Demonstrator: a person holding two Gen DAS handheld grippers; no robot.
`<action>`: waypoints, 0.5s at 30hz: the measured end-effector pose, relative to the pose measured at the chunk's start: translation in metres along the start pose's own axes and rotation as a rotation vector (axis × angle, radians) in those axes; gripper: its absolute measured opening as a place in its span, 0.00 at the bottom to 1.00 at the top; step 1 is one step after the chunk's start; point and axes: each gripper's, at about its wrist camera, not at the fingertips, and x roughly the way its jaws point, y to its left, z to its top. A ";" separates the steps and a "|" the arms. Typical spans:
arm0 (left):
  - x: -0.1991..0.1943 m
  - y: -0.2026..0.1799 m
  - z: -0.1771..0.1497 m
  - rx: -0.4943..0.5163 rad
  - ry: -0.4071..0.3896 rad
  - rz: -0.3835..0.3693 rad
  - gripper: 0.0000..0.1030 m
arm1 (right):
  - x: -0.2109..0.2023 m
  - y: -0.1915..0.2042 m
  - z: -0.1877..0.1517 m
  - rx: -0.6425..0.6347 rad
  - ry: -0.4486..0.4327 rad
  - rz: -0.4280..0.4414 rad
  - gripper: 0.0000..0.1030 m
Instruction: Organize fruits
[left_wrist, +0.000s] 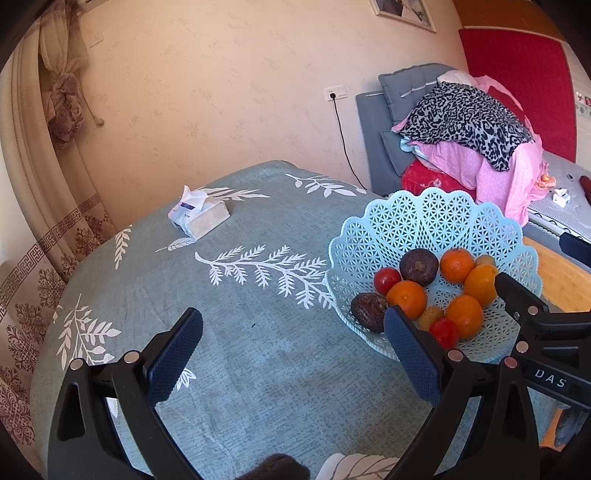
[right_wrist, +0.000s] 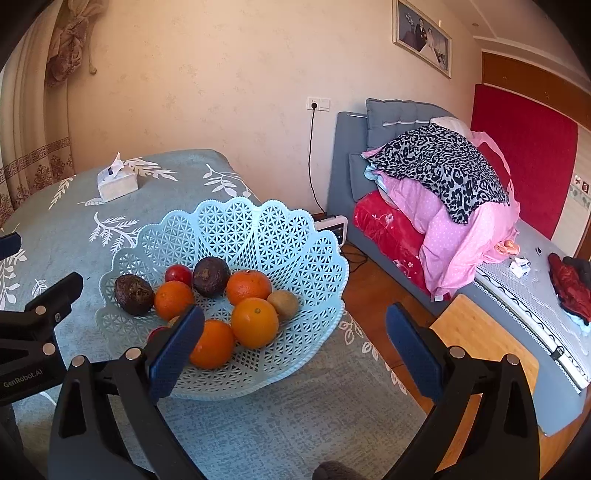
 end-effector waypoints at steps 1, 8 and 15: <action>0.001 -0.001 0.000 0.004 0.003 0.001 0.95 | 0.000 -0.001 0.000 0.002 0.000 -0.001 0.97; 0.002 -0.004 0.001 0.019 0.005 0.001 0.95 | 0.001 -0.001 -0.001 0.002 0.005 0.002 0.97; 0.000 -0.007 0.000 0.031 -0.005 -0.006 0.95 | 0.002 -0.001 -0.001 0.007 0.006 0.002 0.97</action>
